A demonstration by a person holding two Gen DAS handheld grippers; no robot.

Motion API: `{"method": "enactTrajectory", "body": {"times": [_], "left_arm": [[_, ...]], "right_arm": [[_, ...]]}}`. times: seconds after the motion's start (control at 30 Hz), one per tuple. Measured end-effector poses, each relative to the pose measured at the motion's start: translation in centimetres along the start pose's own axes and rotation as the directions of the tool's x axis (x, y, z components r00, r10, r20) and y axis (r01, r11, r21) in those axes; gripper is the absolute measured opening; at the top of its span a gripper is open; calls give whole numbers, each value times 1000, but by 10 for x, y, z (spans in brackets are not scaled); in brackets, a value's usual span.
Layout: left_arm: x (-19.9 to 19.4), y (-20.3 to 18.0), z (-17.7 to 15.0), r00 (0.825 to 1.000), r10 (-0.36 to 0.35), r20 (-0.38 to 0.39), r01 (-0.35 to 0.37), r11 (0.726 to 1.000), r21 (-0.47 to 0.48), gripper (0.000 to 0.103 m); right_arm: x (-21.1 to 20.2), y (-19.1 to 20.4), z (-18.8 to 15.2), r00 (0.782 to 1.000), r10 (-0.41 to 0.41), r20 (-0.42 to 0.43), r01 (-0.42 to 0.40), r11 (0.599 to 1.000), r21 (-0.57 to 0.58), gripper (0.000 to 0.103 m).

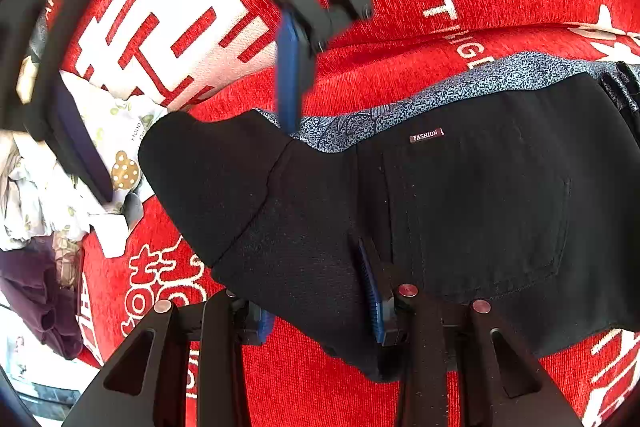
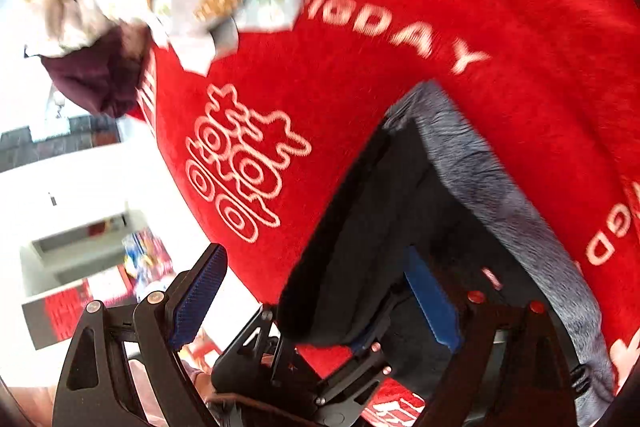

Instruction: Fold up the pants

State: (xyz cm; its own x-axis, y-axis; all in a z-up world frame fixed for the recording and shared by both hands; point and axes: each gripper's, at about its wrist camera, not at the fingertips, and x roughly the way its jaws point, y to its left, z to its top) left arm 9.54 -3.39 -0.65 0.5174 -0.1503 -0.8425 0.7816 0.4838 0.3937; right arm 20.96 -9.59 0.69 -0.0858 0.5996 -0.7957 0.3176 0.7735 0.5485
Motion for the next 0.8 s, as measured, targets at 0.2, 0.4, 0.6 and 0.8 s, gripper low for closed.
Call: {"method": "enactTrajectory", "body": {"times": [0.2, 0.4, 0.6, 0.8], "left_arm": [[-11, -1, 8, 1000, -21, -8, 21, 1000, 7, 38], [-63, -9, 29, 996, -34, 79, 32, 999, 29, 38], [-123, -38, 61, 979, -72, 190, 61, 996, 64, 38], [-185, -103, 89, 941, -166, 295, 126, 981, 148, 38]], "right_arm": [[0, -25, -15, 999, -10, 44, 8, 998, 60, 18], [-60, -46, -71, 963, 139, 232, -153, 987, 41, 17], [-129, -86, -154, 850, 279, 447, -324, 946, 24, 16], [-183, -137, -254, 733, 285, 618, -377, 926, 20, 17]]}}
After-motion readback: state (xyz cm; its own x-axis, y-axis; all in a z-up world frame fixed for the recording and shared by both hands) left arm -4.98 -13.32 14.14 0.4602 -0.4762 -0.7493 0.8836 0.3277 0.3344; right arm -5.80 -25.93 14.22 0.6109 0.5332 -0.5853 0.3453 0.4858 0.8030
